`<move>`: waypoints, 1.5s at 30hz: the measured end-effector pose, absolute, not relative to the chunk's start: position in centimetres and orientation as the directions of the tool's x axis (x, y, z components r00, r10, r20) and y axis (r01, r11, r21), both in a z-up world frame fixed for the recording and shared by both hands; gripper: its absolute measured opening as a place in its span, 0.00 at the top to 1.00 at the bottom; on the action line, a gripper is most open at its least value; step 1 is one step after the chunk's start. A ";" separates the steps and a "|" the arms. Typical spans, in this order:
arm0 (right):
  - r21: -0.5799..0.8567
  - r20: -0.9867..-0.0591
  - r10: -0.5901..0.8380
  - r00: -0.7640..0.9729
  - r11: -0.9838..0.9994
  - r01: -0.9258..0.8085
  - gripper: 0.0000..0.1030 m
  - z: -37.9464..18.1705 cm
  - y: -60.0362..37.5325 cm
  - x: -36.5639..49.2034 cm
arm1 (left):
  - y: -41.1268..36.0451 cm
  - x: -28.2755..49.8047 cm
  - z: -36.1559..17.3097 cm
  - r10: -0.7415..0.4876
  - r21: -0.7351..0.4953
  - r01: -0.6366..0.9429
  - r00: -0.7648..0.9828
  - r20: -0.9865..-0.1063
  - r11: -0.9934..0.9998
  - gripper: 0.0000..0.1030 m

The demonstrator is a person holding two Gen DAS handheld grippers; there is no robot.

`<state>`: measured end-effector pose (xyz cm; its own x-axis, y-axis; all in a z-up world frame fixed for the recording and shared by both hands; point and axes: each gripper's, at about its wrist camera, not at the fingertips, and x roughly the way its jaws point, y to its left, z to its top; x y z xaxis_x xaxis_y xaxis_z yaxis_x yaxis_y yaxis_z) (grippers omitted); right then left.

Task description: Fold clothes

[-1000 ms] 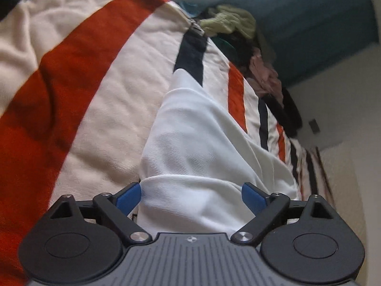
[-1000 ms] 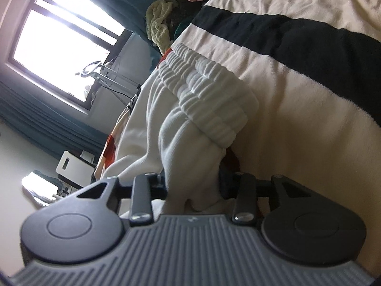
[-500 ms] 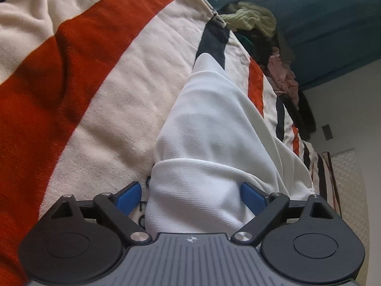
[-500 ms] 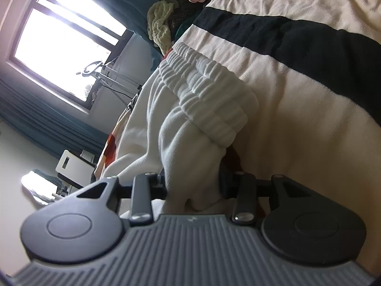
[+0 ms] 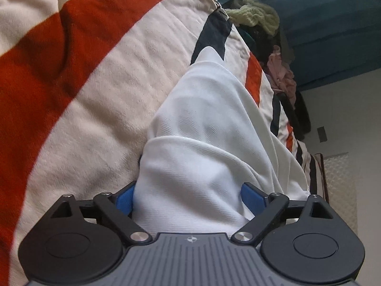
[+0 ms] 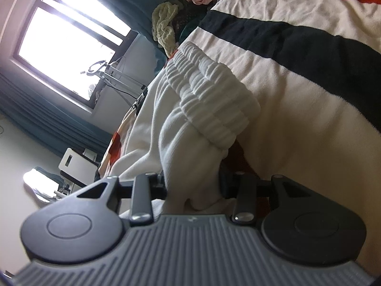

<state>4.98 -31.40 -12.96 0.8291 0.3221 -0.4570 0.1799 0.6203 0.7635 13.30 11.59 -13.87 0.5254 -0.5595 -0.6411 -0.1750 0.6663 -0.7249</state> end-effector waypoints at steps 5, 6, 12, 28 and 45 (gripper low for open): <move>0.744 -0.457 0.301 0.837 0.645 0.174 0.60 -12.4 -31.1 4.9 | 11.2 13.1 -13.7 -0.530 -0.707 -0.171 0.548 -0.647 0.686 0.19; 0.743 -0.454 0.299 0.839 0.648 0.171 0.60 -12.2 -31.0 4.8 | 11.2 13.0 -13.7 -0.524 -0.704 -0.171 0.554 -0.647 0.689 0.24; 0.740 -0.409 0.295 0.863 0.660 0.125 0.62 -10.9 -31.0 4.5 | 10.9 11.9 -11.5 -0.495 -0.693 -0.096 0.630 -0.598 0.714 0.51; 0.771 -0.163 0.165 0.973 0.637 0.021 0.65 -3.7 -38.4 5.2 | 0.2 15.4 -2.0 -0.542 -0.705 0.094 0.712 -0.446 0.703 0.64; 0.739 -0.151 -0.024 0.988 0.661 0.129 0.65 0.7 -58.6 15.3 | -26.6 36.1 2.6 -0.699 -0.614 0.396 0.598 -0.393 0.683 0.63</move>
<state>15.34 -58.62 0.72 0.9882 -0.0235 -0.1511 0.1287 0.6614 0.7389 36.06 -26.63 2.61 0.5977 -0.6988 -0.3930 0.3956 0.6834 -0.6136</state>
